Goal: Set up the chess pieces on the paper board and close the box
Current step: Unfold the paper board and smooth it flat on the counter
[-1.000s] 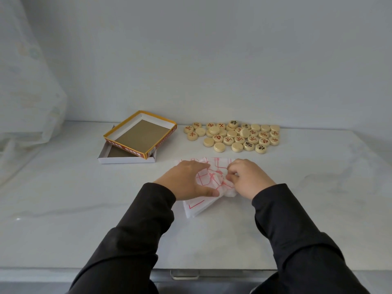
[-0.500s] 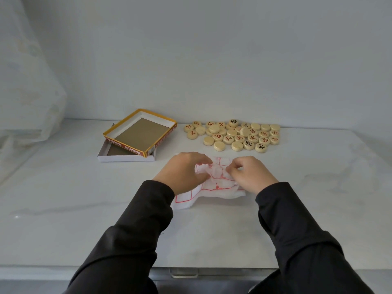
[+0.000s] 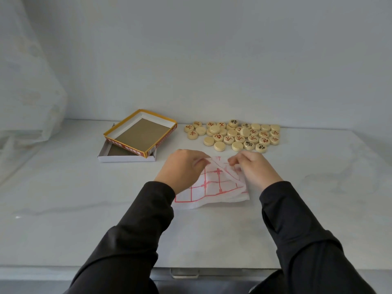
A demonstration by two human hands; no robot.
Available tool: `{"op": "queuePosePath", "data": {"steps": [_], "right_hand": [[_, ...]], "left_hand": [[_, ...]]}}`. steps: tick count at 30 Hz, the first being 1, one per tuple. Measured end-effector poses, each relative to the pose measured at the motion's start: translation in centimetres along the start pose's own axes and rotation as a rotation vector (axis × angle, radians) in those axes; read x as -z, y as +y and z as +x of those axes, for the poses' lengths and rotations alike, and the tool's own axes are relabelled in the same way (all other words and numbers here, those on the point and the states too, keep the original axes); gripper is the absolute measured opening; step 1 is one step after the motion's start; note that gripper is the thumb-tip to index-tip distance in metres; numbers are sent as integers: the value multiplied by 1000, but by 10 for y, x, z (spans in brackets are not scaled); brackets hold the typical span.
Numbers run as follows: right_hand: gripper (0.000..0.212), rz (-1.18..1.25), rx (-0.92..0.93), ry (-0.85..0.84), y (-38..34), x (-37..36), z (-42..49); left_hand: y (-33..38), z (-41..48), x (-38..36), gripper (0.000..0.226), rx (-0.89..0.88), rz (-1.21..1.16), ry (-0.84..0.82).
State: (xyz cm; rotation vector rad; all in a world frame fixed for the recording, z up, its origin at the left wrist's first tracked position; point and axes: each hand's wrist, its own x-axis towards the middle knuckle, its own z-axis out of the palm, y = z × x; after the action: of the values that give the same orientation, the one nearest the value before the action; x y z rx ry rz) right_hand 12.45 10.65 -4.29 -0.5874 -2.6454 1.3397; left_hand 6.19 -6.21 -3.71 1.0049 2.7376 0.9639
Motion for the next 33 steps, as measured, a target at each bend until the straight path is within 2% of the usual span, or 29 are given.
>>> {"op": "queuePosePath", "data": {"steps": [2,5,7,8,11,15,21,25,27,29,30,31,33], "right_hand": [[39,1,18,-5,2,6,0],[63,-87,53,-132,9,13,-1],[63,-140,101,-208,10,13,-4],[57,-148,131,-208,10,12,-5],[27,-110,193,-44,7,7,-5],[10,1,219,158,4,4,-3],[4,242,255,316,-7,9,-7],[8,320,256,423,-15,8,-5],[8,370,215,462,-17,9,-3],[10,456,142,478,-16,12,0],[10,532,100,476,-15,13,1],[10,616,58,472,-14,15,2],[8,786,-13,455,-16,19,2]], "left_hand": [[0,1,1,30,31,-48,41],[-2,2,1,29,93,-98,79],[-3,3,0,30,127,-131,108],[-4,4,0,30,140,-146,125],[-4,3,2,29,143,-200,153],[-6,0,6,27,119,-340,117],[-11,2,16,25,153,-359,216],[-13,3,21,21,182,-461,160],[-16,4,21,21,259,-623,128],[-19,5,21,36,347,-891,99],[-20,5,20,42,326,-1030,78],[-23,5,19,47,247,-1111,43],[-27,5,17,68,53,-1128,-45]]}}
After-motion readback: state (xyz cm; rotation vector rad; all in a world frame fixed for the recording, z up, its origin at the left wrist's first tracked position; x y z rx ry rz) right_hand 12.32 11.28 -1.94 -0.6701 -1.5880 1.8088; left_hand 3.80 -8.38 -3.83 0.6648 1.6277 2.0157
